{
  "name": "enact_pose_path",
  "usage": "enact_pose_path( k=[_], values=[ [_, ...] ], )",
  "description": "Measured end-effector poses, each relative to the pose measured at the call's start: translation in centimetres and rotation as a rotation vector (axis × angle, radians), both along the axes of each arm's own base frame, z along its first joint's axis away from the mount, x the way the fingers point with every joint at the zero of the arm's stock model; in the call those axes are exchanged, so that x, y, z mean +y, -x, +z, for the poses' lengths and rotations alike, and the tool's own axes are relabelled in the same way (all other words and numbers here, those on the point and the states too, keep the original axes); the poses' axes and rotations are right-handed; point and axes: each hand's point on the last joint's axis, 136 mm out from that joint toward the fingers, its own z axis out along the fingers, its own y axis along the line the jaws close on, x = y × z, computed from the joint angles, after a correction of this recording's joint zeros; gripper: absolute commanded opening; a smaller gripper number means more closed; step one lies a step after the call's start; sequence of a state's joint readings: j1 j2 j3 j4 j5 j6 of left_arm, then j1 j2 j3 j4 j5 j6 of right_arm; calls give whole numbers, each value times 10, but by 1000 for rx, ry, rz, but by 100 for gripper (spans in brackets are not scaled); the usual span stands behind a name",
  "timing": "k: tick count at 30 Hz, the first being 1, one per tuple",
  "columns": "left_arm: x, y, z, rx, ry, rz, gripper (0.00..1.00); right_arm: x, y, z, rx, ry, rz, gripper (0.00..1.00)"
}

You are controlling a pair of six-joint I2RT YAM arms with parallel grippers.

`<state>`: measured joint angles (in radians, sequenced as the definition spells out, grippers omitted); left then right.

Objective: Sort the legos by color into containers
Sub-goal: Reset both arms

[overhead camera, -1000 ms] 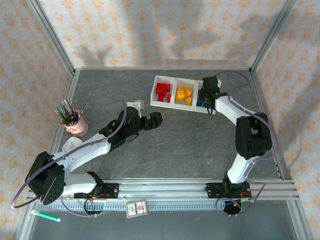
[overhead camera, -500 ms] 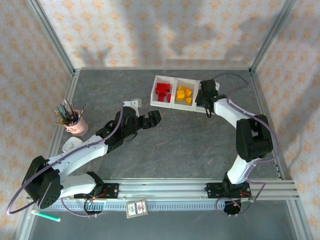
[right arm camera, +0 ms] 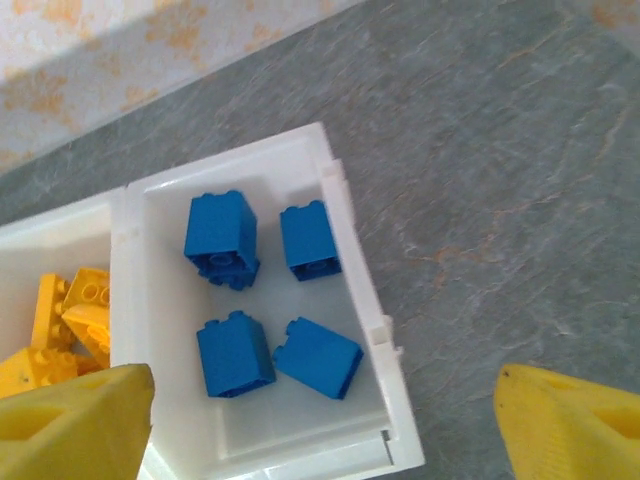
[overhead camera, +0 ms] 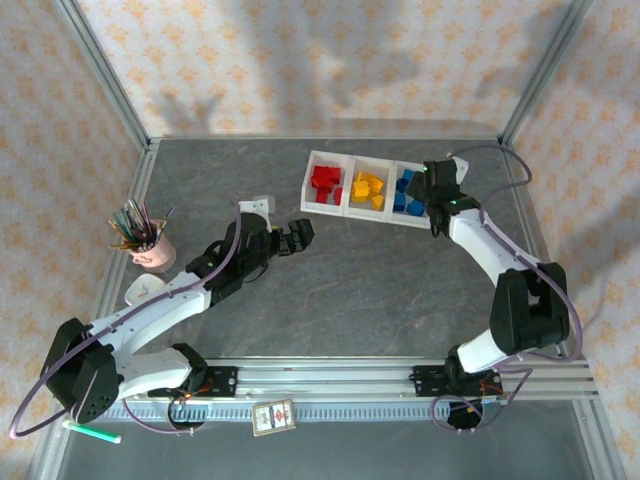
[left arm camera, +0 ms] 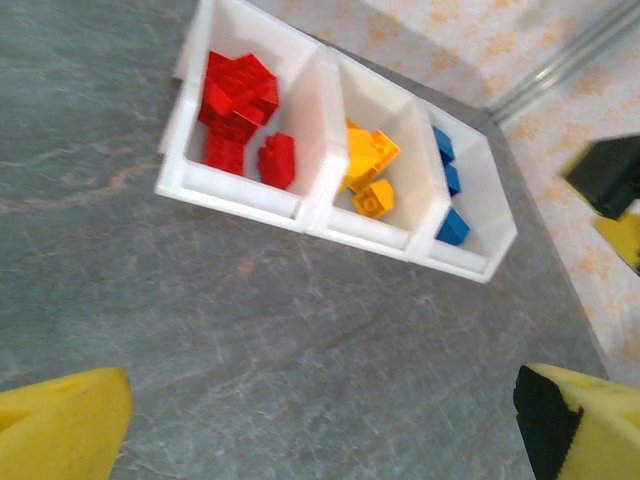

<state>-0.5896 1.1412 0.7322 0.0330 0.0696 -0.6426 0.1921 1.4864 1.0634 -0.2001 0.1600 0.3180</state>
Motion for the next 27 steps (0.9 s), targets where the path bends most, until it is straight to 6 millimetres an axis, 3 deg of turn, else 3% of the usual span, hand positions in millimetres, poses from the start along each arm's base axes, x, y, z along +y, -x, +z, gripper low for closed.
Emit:
enact_pose_path(
  k=[3,7,13,19,27],
  values=[
    [21,-9,5,-17,-8,58,99,-15,10,7,-27,13,-51,100],
    [59,-21,11,-40,-28,172,99,-42,27,5,-50,33,-140,100],
    [119,-32,14,-89,-139,363,99,-82,57,-23,-49,66,-272,100],
    [182,-39,-7,-105,-317,564,99,-99,77,-55,-49,121,-341,100],
    [232,-30,-53,-123,-538,672,99,-107,63,-85,-83,195,-325,100]
  ],
)
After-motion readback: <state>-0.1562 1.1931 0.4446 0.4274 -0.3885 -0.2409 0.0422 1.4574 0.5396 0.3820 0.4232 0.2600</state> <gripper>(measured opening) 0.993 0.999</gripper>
